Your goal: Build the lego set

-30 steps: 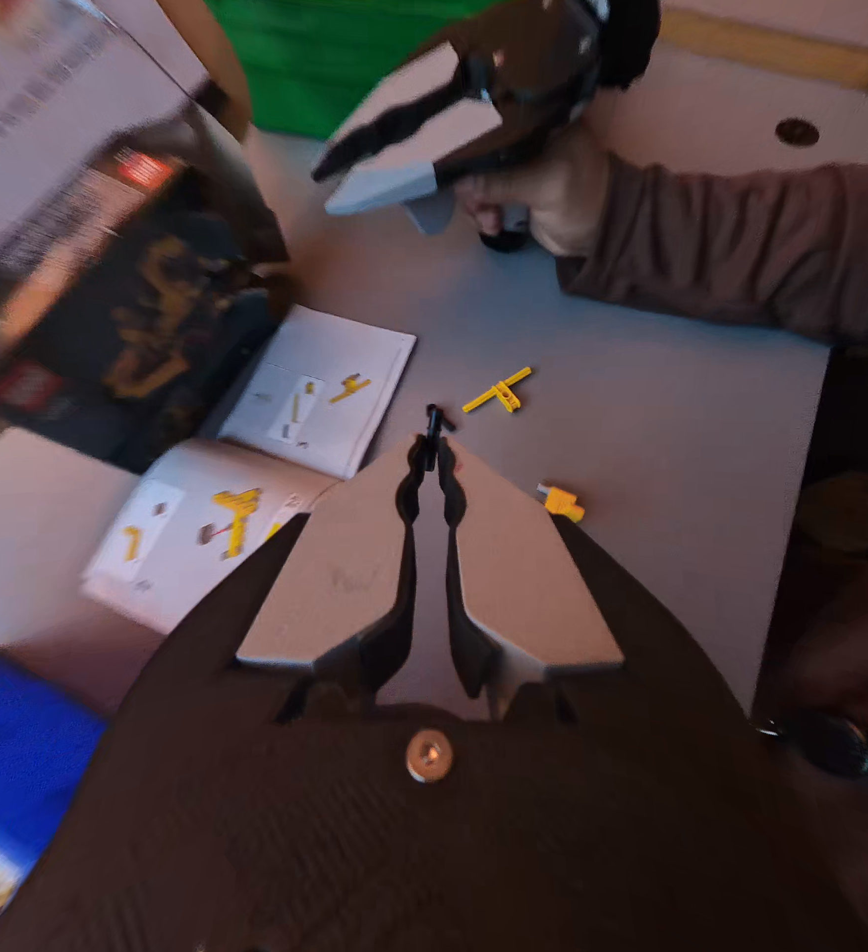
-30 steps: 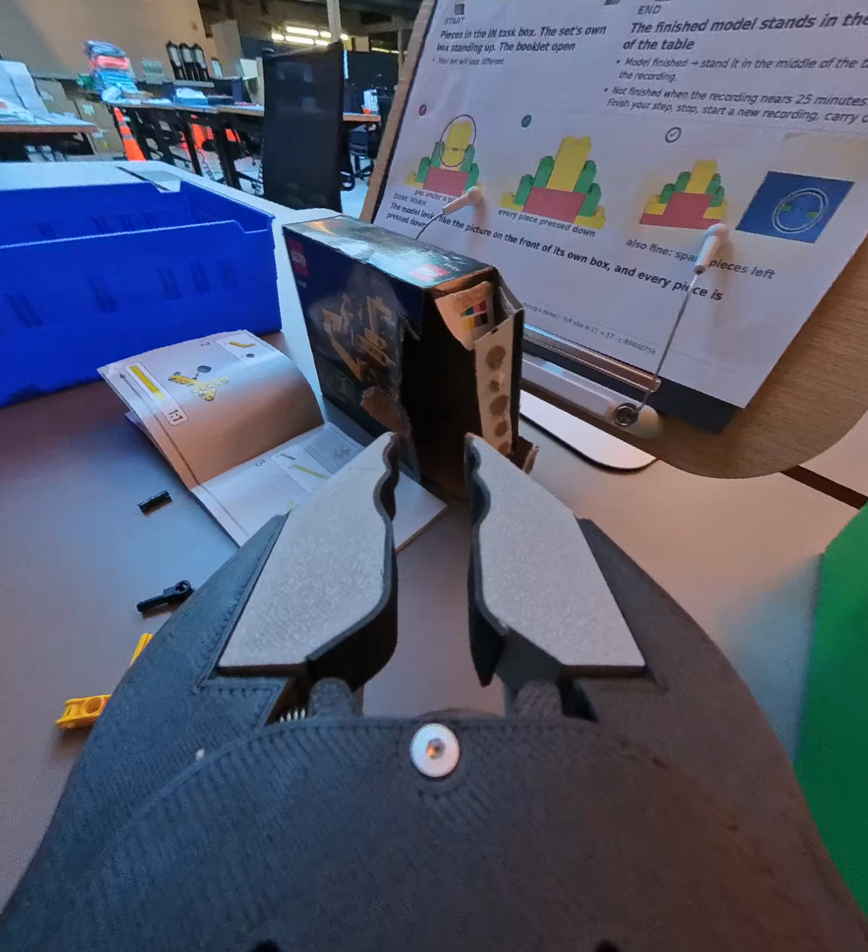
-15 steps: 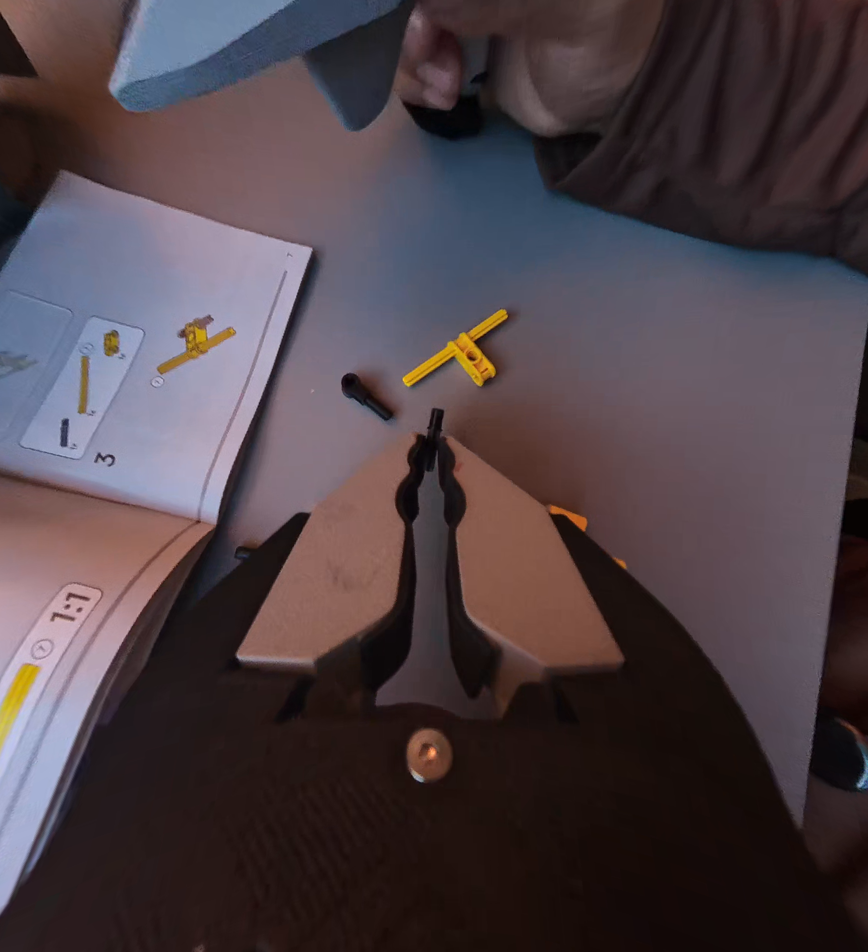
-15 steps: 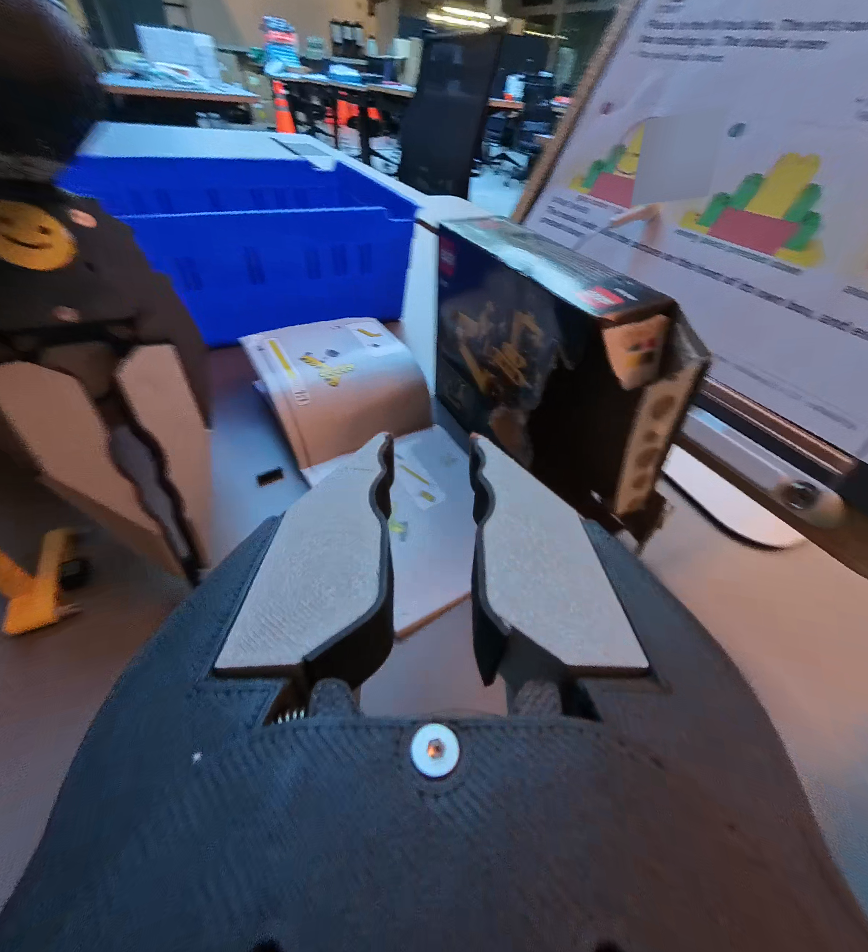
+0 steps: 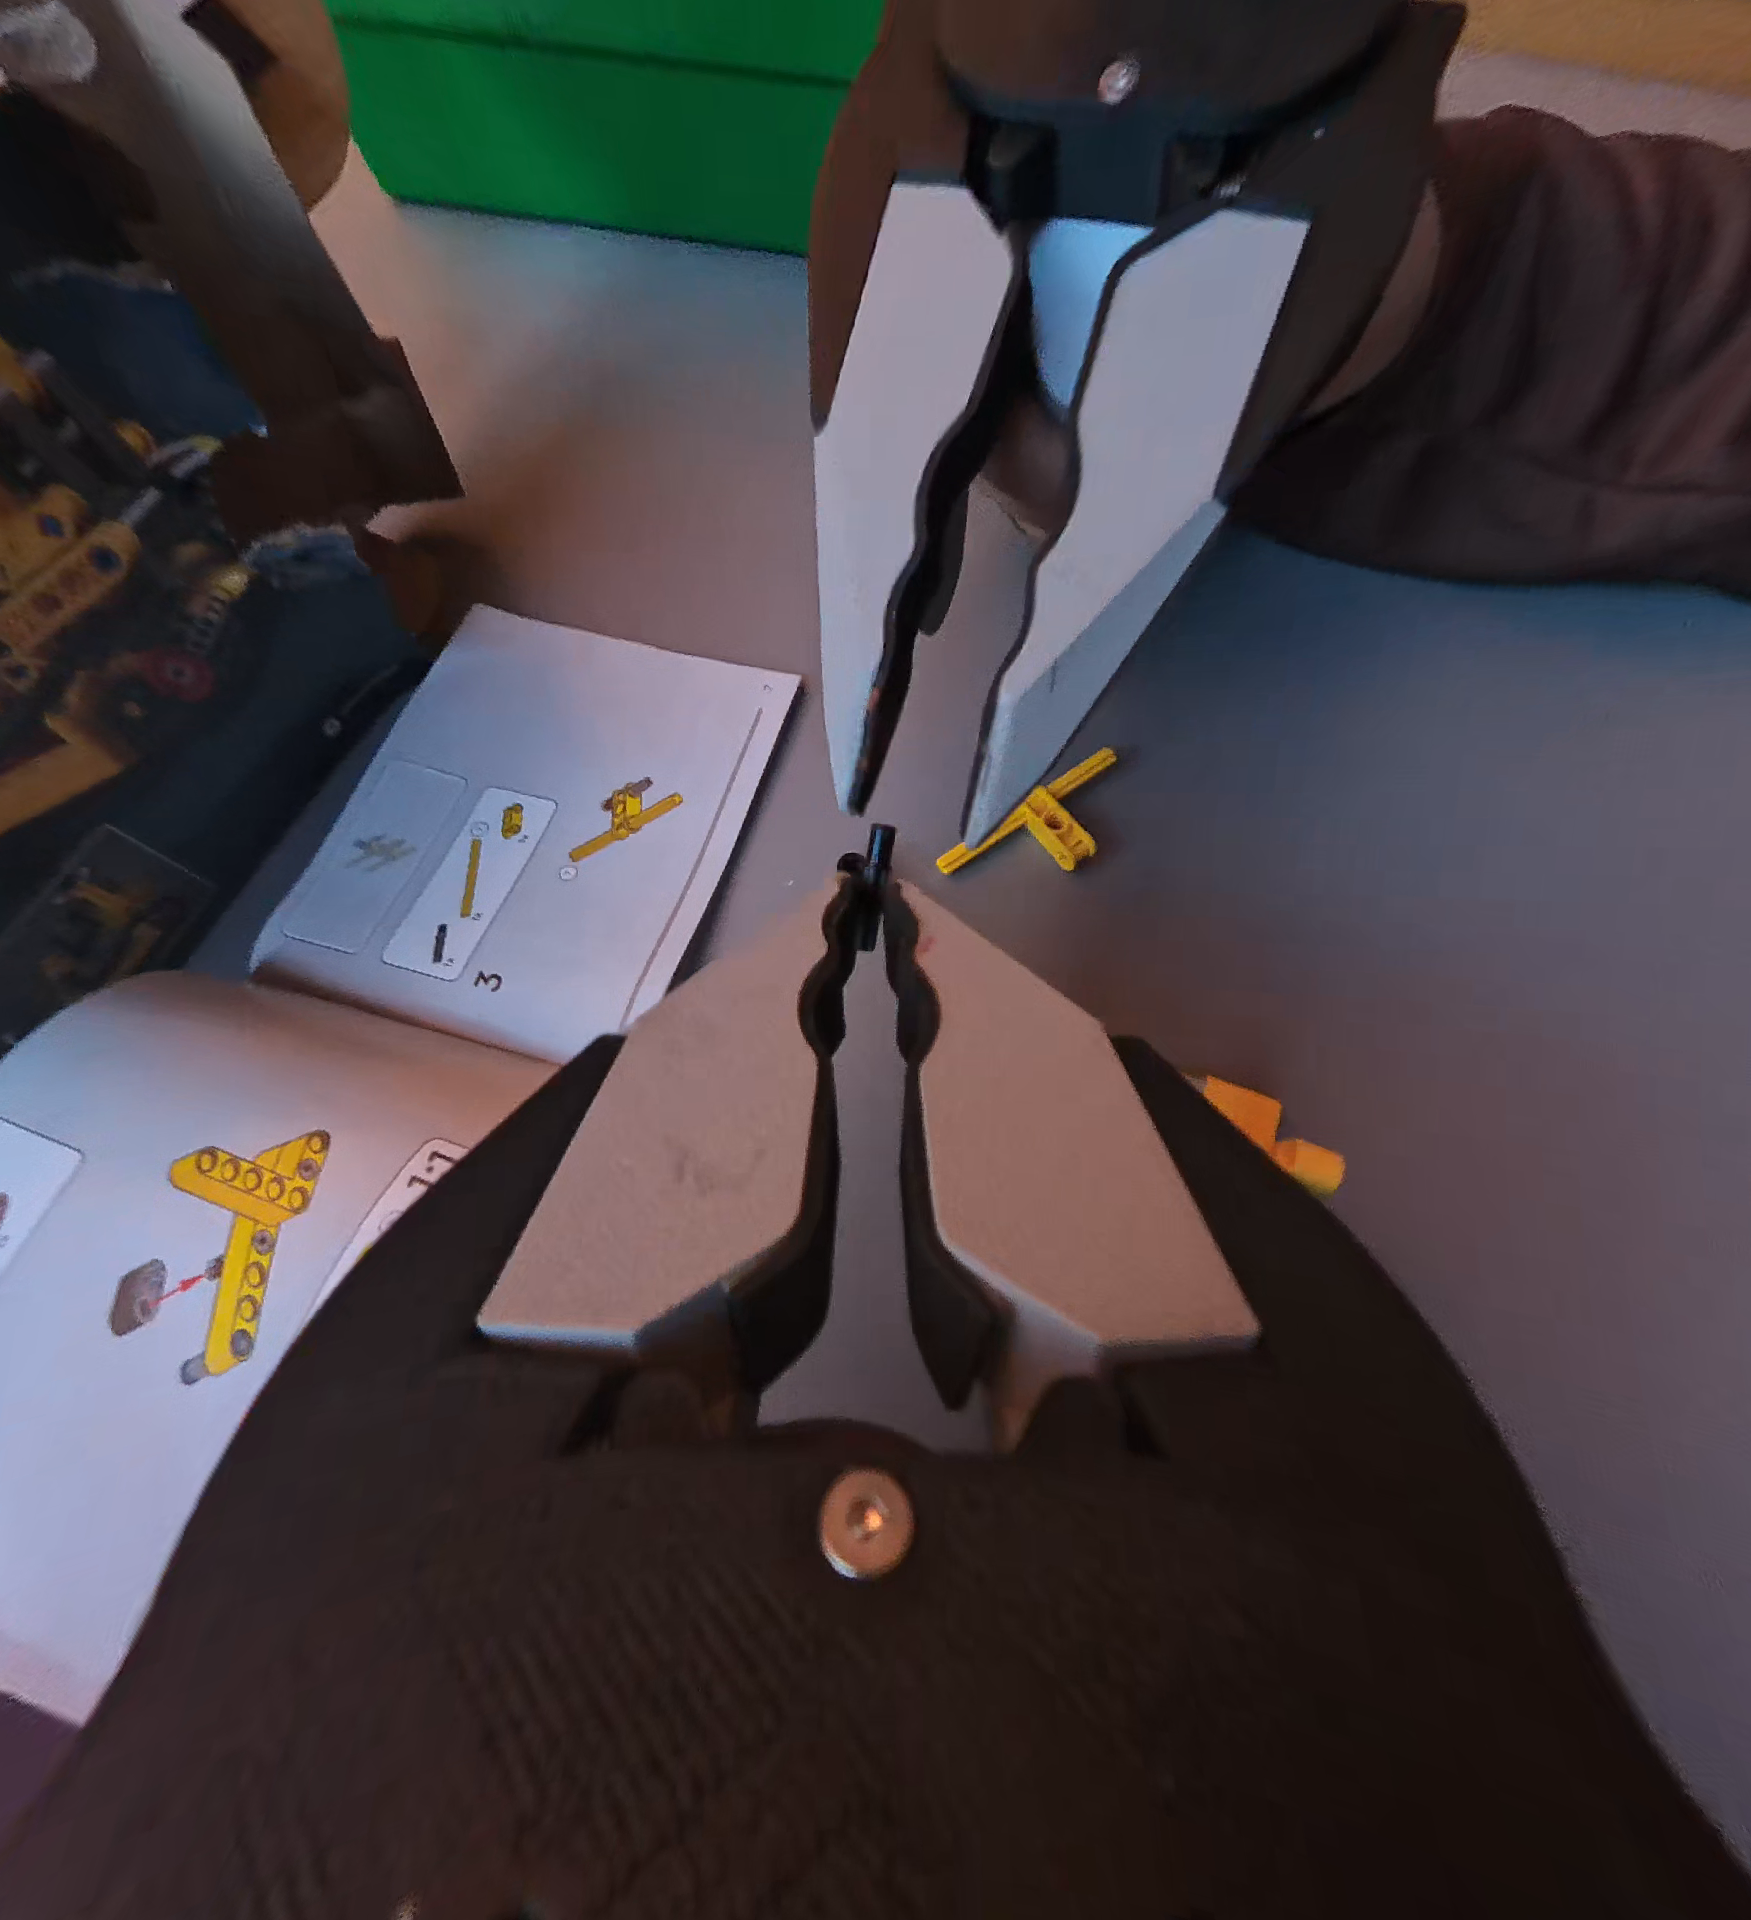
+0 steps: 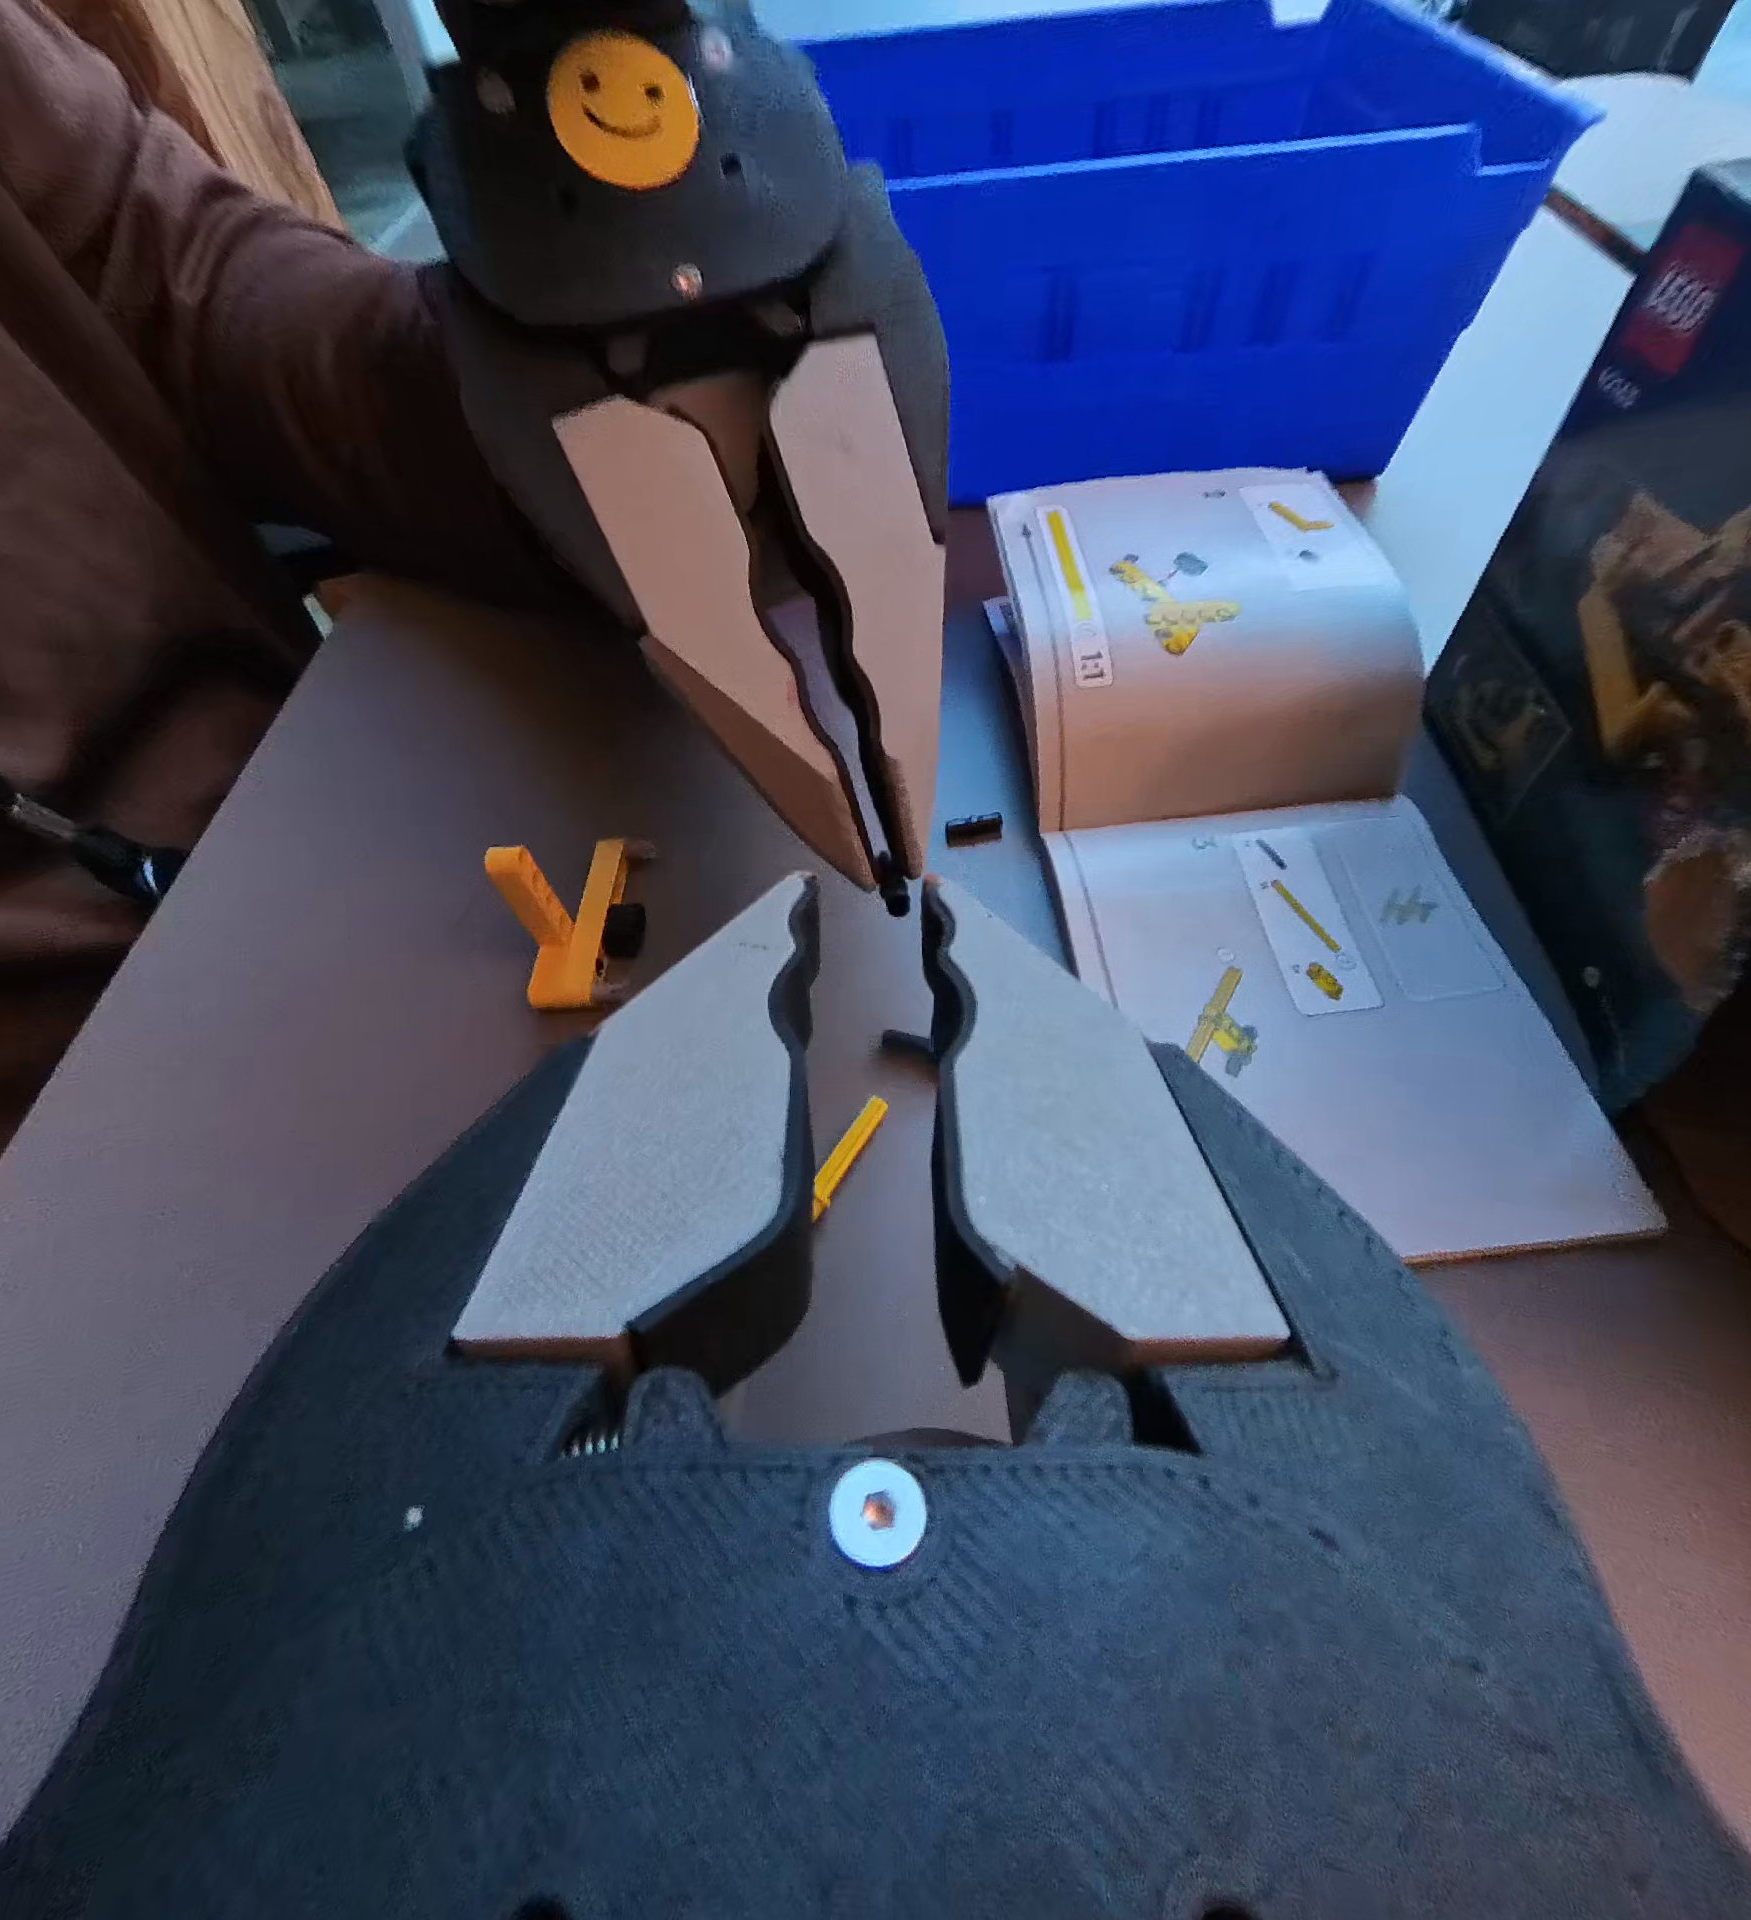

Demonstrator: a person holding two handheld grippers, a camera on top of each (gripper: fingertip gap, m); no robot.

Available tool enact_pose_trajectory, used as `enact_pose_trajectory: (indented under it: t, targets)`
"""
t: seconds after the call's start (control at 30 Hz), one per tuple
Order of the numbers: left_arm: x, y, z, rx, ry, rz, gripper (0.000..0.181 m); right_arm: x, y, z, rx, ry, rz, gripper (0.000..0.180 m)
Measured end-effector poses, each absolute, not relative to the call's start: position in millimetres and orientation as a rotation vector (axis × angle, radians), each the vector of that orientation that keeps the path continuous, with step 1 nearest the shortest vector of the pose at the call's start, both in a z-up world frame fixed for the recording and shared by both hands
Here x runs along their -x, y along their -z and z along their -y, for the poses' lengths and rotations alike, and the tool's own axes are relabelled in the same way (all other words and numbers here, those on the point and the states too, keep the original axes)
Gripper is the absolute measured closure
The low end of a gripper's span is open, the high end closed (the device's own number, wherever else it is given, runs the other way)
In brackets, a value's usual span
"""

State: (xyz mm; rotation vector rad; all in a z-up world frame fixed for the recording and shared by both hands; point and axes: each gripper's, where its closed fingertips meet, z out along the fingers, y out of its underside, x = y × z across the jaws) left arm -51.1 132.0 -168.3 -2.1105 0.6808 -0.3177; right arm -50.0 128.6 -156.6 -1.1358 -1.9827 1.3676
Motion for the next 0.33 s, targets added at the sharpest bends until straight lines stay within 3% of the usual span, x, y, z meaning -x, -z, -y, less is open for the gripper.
enact_pose_trajectory:
  t: [0.03,0.33]
  targets:
    - [49.9,166.7,-131.5,2.098,0.302,-0.694,0.179,49.7,159.0,-127.2,1.134,-1.354,1.997,0.165]
    - [40.8,162.3,-123.2,2.055,0.345,-0.737,0.179,49.2,154.0,-118.2,1.064,-1.378,1.992,0.18]
